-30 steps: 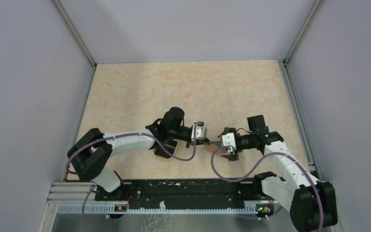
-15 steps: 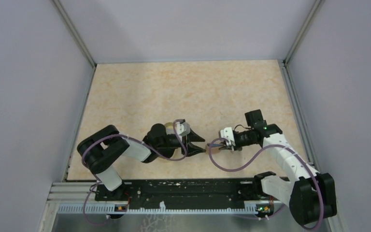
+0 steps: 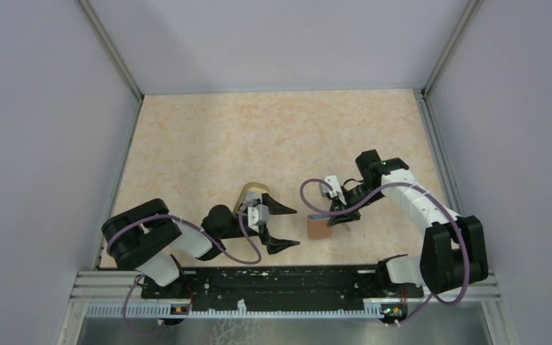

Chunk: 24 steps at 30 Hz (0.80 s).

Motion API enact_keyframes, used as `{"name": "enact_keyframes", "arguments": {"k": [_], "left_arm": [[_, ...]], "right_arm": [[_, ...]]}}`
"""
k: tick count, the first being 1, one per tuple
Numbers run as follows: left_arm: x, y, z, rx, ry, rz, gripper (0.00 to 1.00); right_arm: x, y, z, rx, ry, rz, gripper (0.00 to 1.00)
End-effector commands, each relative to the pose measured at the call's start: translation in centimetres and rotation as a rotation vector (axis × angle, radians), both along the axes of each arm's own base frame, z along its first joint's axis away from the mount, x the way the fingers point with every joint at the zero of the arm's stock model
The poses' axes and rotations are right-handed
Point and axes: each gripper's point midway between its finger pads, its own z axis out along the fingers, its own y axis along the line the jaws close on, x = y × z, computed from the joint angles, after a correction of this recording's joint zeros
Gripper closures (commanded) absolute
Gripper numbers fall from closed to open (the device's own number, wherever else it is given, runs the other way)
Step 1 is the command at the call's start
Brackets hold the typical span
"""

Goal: Put the credit cards into the card holder
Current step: Close the card holder at the center of the board.

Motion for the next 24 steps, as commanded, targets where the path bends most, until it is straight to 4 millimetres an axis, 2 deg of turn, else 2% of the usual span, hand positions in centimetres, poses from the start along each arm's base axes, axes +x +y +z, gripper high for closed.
{"name": "enact_keyframes", "arguments": {"k": [1, 8, 11, 15, 18, 21, 22, 24], "left_arm": [[0.9, -2.2, 1.2, 0.035, -0.145, 0.032, 0.01], [1.9, -4.6, 0.3, 0.126, -0.139, -0.003, 0.02], [1.8, -5.4, -0.3, 0.153, -0.145, -0.013, 0.07], [1.3, -6.9, -1.8, 0.209, -0.131, -0.054, 0.19], [1.5, -7.5, -2.3, 0.214, -0.116, -0.063, 0.33], [1.2, -7.9, -2.6, 0.218, -0.095, -0.090, 0.58], [1.1, -8.0, -2.6, 0.216, -0.085, -0.096, 0.70], [0.9, -8.0, -2.1, 0.190, -0.066, -0.093, 0.91]], "right_arm": [[-0.9, 0.7, 1.3, 0.015, -0.001, 0.050, 1.00], [-1.0, 0.7, 1.1, 0.008, -0.005, 0.055, 1.00], [-1.0, 0.7, 1.0, 0.005, 0.000, 0.056, 1.00], [-1.0, 0.7, 0.8, -0.002, 0.009, 0.055, 1.00], [-1.0, 0.7, 0.8, -0.003, 0.010, 0.053, 1.00], [-0.9, 0.7, 0.8, -0.006, 0.009, 0.050, 1.00], [-0.9, 0.7, 0.8, -0.009, 0.011, 0.047, 0.99], [-0.8, 0.6, 0.8, -0.013, 0.001, 0.044, 0.87]]}}
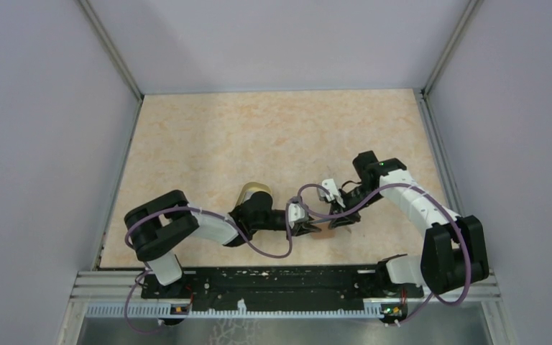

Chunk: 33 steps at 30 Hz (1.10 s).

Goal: Put the credit cards into the card holder
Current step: Close the card holder at the center of the board.

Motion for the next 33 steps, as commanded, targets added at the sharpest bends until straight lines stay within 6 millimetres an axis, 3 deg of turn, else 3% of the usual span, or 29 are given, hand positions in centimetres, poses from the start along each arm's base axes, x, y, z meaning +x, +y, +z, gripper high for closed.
{"name": "enact_keyframes", "arguments": {"k": [1, 2, 5, 6, 7, 8, 10, 14, 16, 20, 23, 27, 33], "left_arm": [[-0.4, -0.4, 1.3, -0.056, 0.037, -0.012, 1.00], [-0.4, -0.2, 1.6, -0.082, 0.062, 0.009, 1.00], [-0.5, 0.8, 2.1, -0.160, 0.180, 0.072, 1.00], [-0.6, 1.3, 1.9, -0.184, 0.227, 0.098, 1.00], [-0.4, 1.6, 2.2, -0.221, 0.270, 0.129, 1.00], [-0.2, 2.0, 2.3, -0.258, 0.346, 0.168, 1.00], [0.3, 2.3, 2.6, -0.324, 0.462, 0.216, 1.00], [1.3, 2.1, 2.2, -0.384, 0.731, 0.309, 1.00], [1.8, 2.3, 1.9, -0.412, 0.827, 0.361, 1.00], [2.6, 3.0, 1.8, -0.487, 0.870, 0.472, 1.00], [2.8, 3.2, 1.3, -0.506, 0.895, 0.517, 1.00], [2.9, 3.4, 0.8, -0.527, 0.909, 0.535, 1.00], [2.8, 3.5, -0.1, -0.514, 0.917, 0.557, 1.00]], "right_arm": [[0.6, 1.0, 1.6, 0.048, -0.031, 0.000, 0.73], [1.1, 1.0, 1.9, 0.042, -0.050, -0.021, 0.61], [3.9, 0.7, 3.8, 0.035, -0.138, -0.175, 0.40], [4.7, 0.5, 4.8, 0.063, -0.178, -0.224, 0.29], [5.4, 0.3, 6.1, 0.107, -0.221, -0.274, 0.05], [5.8, 0.1, 7.2, 0.160, -0.259, -0.320, 0.02], [6.5, -0.3, 9.2, 0.263, -0.334, -0.421, 0.01], [6.2, -0.6, 10.6, 0.348, -0.412, -0.484, 0.01], [5.7, -0.6, 9.5, 0.310, -0.354, -0.456, 0.05], [6.3, -1.5, 5.5, 0.146, -0.188, -0.449, 0.26], [6.6, -1.8, 3.7, 0.078, -0.091, -0.455, 0.40], [7.1, -2.1, 2.4, 0.045, -0.043, -0.496, 0.42], [8.0, -2.4, 0.4, -0.007, 0.055, -0.573, 0.54]]}}
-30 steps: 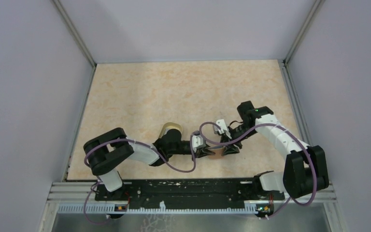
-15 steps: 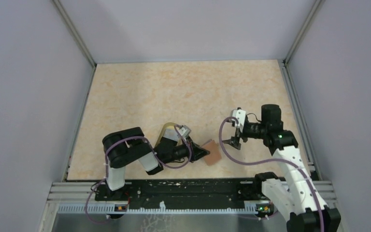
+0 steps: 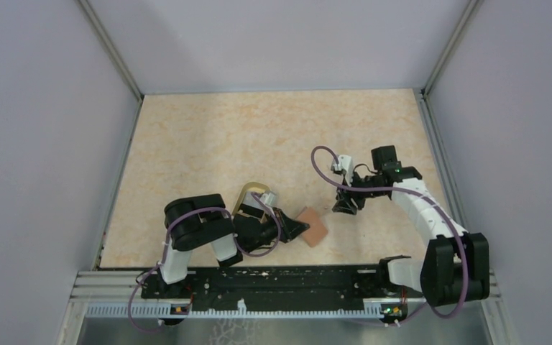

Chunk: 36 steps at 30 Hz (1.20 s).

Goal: Put the credit cards into the card holder
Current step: Close the card holder at the center of the board.

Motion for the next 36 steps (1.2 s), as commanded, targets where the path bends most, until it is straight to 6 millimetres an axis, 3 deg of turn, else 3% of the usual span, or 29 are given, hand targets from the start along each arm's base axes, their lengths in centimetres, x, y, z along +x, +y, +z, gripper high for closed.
{"name": "enact_keyframes", "arguments": {"k": [1, 9, 18, 36], "left_arm": [[0.5, 0.1, 4.8, -0.195, -0.075, 0.045, 1.00], [0.3, -0.1, 4.4, -0.177, -0.071, 0.028, 1.00], [-0.2, -0.4, 4.2, -0.167, -0.073, -0.004, 1.00], [-1.0, -1.0, 4.1, -0.185, -0.061, -0.057, 1.00]], "right_arm": [[1.5, 0.0, -0.5, -0.009, 0.071, -0.055, 0.54], [1.7, 0.8, -2.6, 0.017, 0.285, -0.065, 0.54], [2.7, 1.3, -3.3, 0.042, 0.331, -0.085, 0.53], [2.5, 1.7, -4.3, 0.059, 0.355, -0.049, 0.60]]}}
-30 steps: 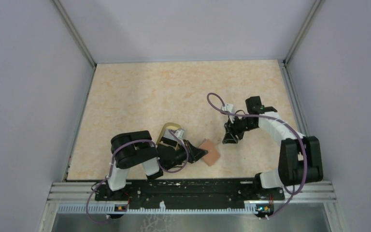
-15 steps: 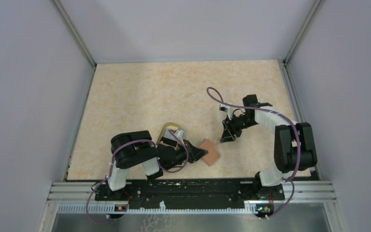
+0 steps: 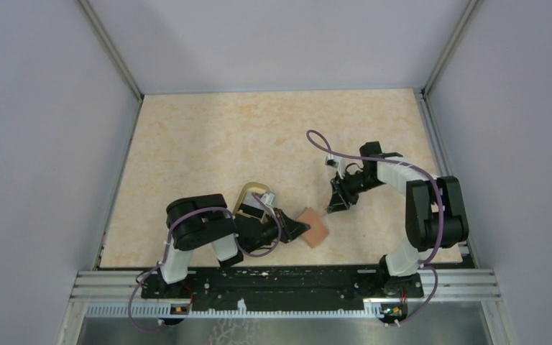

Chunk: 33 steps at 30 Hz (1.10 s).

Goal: Put the credit cards into the card holder
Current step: Close the card holder at the center of the board.

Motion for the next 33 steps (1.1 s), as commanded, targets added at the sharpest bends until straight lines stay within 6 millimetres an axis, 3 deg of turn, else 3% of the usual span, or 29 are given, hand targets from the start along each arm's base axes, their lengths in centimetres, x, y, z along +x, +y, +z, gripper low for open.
{"name": "enact_keyframes", "arguments": {"k": [1, 19, 33], "left_arm": [[-0.77, -0.91, 4.50, -0.184, -0.085, -0.053, 1.00], [-0.81, -0.78, 4.34, -0.187, -0.075, -0.052, 1.00], [-0.85, -0.84, 4.03, -0.184, -0.065, -0.053, 1.00]], "right_arm": [[1.40, 0.82, 1.35, 0.062, -0.058, 0.021, 0.61], [1.16, 0.92, 1.34, 0.070, -0.023, 0.037, 0.84], [0.97, 0.90, 1.14, 0.067, -0.010, 0.041, 0.86]]}}
